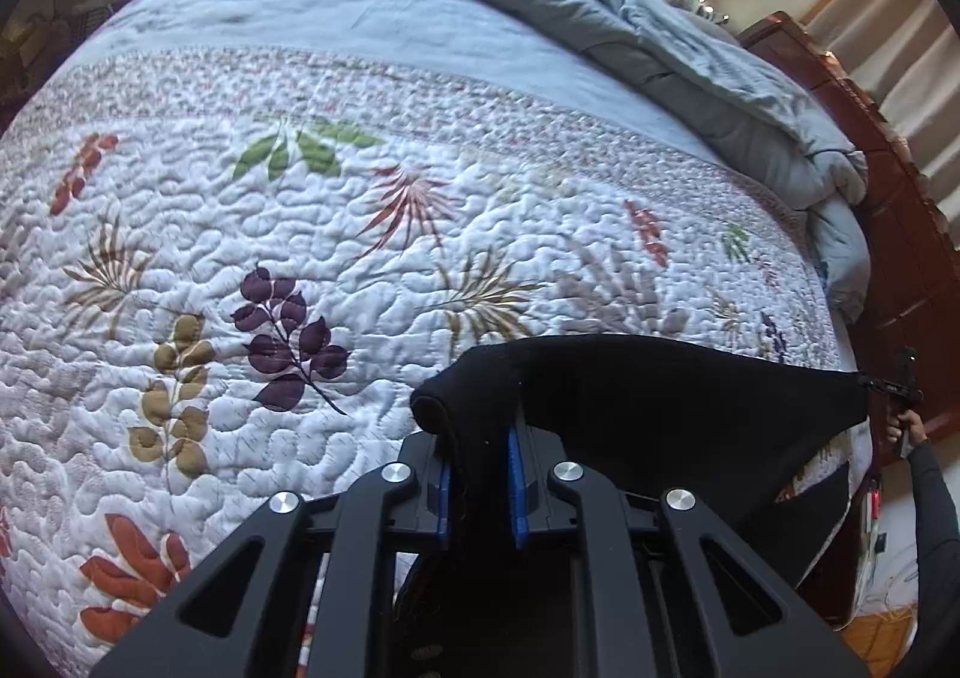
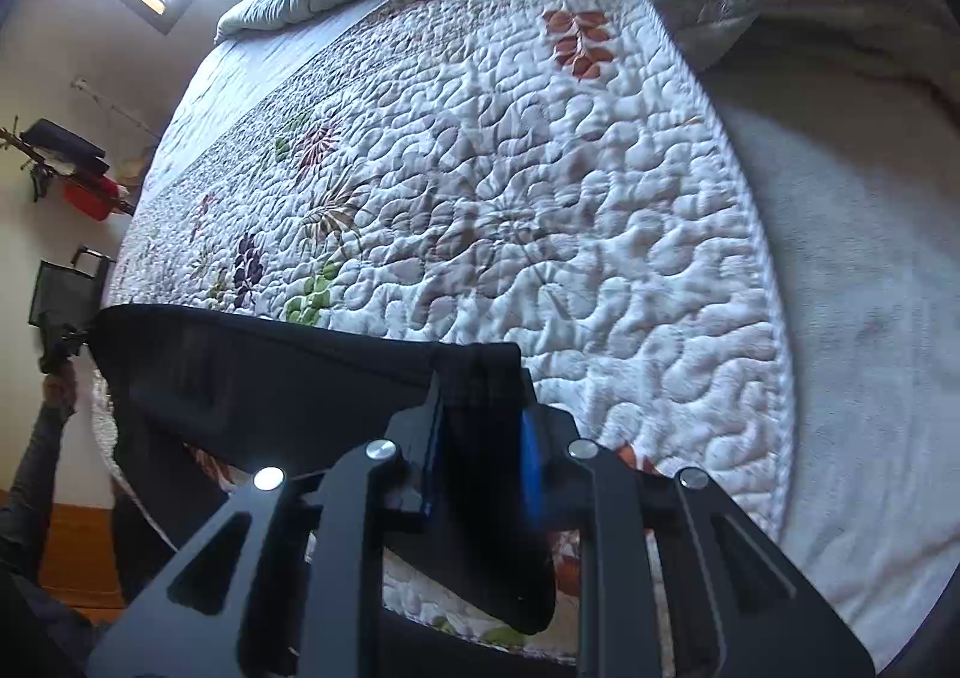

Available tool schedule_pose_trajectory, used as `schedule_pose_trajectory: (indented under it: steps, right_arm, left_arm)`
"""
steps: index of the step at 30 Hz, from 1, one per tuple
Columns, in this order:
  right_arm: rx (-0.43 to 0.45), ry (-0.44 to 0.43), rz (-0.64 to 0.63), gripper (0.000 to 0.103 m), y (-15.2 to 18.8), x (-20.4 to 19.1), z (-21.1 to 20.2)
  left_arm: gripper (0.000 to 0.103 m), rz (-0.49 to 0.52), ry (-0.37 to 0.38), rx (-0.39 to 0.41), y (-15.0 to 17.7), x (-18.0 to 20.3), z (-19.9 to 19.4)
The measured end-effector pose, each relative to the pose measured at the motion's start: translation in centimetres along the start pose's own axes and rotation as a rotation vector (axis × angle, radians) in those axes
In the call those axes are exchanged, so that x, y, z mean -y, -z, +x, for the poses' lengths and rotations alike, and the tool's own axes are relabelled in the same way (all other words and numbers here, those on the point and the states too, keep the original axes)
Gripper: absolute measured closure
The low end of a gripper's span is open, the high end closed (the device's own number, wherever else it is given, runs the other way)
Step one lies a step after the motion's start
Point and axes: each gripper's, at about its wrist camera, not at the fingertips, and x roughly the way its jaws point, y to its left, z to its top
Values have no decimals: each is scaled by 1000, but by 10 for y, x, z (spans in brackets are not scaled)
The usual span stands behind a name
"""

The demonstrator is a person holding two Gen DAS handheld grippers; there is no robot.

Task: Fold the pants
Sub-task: 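Close the left tool on the waistband while the right tool grips the leg hems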

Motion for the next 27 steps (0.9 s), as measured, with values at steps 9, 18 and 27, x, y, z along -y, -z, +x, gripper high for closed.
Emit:
schedule_pose_trajectory:
  steps: [9,18,27]
  right_arm:
    - [213,234,-85,97,49,-24,-47]
    - [238,119,32,103,99,-21,-55]
    - [109,45,116,46,60,6,-31]
  left_arm:
    - [89,47,48,88,39,27,-59]
    - [89,90,34,68,75,35,-72]
    - [89,77,15,46,61,30,-58]
